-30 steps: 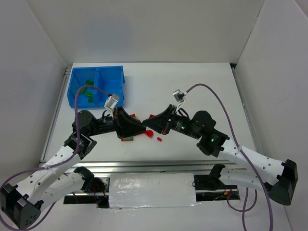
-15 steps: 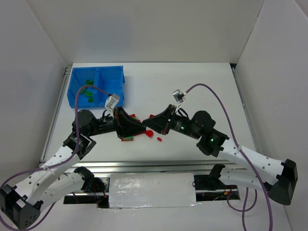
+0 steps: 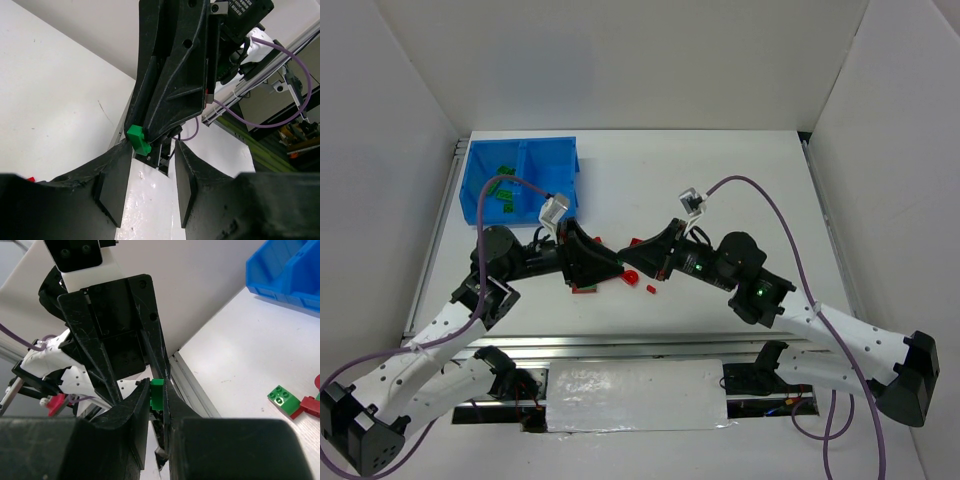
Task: Sort the legos into containers by color
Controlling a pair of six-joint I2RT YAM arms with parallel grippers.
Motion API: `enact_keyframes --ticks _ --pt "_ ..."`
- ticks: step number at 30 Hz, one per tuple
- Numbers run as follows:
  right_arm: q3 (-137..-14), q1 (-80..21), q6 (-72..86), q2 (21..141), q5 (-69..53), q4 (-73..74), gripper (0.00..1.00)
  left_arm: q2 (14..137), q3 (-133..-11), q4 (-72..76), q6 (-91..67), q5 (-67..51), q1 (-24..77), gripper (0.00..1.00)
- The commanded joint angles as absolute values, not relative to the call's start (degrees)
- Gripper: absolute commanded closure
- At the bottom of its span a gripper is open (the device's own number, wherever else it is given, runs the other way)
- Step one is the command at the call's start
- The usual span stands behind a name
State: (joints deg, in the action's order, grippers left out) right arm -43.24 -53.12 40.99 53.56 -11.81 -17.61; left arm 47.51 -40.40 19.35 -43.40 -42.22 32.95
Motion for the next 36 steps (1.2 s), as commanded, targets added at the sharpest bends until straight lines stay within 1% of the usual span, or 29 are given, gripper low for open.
enact_keyframes --ticks 1,6,7,11,13,14,16,17,18,20,21,23,24,26,27,28,29,30,32,33,34,36 --pt "-42.3 -53.5 39.6 52.6 -10.9 -17.8 1.0 46.9 -43.2 23.5 -42.1 -42.6 33.2 0.48" --pt "-42.4 -53.4 39.9 52.1 -11.0 -18.0 1.0 46.8 -42.6 24.7 -42.5 -43.1 33.3 0.56" --pt "-42.5 -53.5 40.0 52.0 -11.2 -18.1 1.0 46.8 -42.6 24.9 -42.6 -43.1 33.2 0.63" --pt "-42.5 -53.6 41.0 52.5 -12.4 -19.7 1.0 47.0 -42.5 25.1 -42.5 -42.8 33.3 0.63" --pt "-42.8 -53.6 41.4 53.1 -13.1 -20.4 1.0 47.0 -42.3 25.6 -42.5 -42.8 33.2 0.7" --pt "-42.9 -53.6 41.5 53.3 -13.8 -20.6 1.0 47.1 -42.2 25.8 -42.6 -42.8 33.2 0.72" --pt "-42.9 -53.5 41.7 53.5 -14.1 -21.2 1.0 47.0 -42.1 26.1 -42.7 -42.6 33.3 0.86" --pt "-42.9 -53.5 41.8 53.6 -14.2 -21.4 1.0 46.9 -42.3 25.9 -42.7 -42.5 33.3 0.9" --pt "-42.9 -53.6 41.8 53.8 -14.3 -21.4 1.0 46.9 -42.3 25.6 -42.4 -42.4 33.2 0.99" --pt "-42.8 -53.4 41.8 53.6 -14.4 -21.7 1.0 46.7 -42.2 25.6 -42.1 -42.5 33.2 1.0" --pt "-42.7 -53.5 41.7 53.6 -14.6 -21.7 0.94 46.5 -42.0 25.4 -42.0 -42.0 33.2 1.0" --pt "-42.8 -53.4 41.7 53.5 -14.3 -21.4 0.86 45.4 -41.4 24.9 -41.6 -39.6 33.2 1.0" --pt "-42.8 -53.4 41.7 53.5 -14.2 -21.4 0.69 44.9 -41.2 23.8 -41.4 -38.3 33.2 1.0" --pt "-42.3 -53.2 42.2 53.4 -14.1 -21.6 0.52 44.2 -40.7 23.4 -41.0 -35.9 33.2 1.0" --pt "-42.0 -52.7 42.5 53.3 -14.2 -22.1 0.4 44.1 -40.8 22.9 -41.0 -35.6 33.3 1.0" --pt "-41.6 -52.5 42.8 53.3 -14.3 -22.4 0.34 44.3 -40.8 22.9 -40.9 -35.5 33.2 1.0" --pt "-41.4 -52.3 43.3 53.2 -14.4 -22.6 0.3 44.6 -40.8 23.0 -40.9 -35.7 33.2 1.0" --pt "-41.2 -52.1 43.5 53.1 -14.3 -22.8 0.24 44.7 -40.9 22.9 -40.8 -35.5 33.2 1.0" --pt "-41.1 -51.8 43.6 52.8 -14.2 -22.7 0.18 45.5 -41.2 21.9 -40.5 -34.8 33.2 1.0" --pt "-41.1 -51.8 43.6 52.4 -13.5 -22.4 0.12 45.7 -41.3 21.4 -40.3 -34.2 33.2 1.0" --pt "-41.1 -51.4 43.7 52.1 -13.1 -22.2 0.1 46.2 -41.7 20.0 -40.2 -33.5 33.2 1.0" --pt "-40.8 -50.7 43.5 50.7 -12.4 -21.2 0.07 46.7 -42.5 16.6 -38.9 -28.4 33.2 1.0"
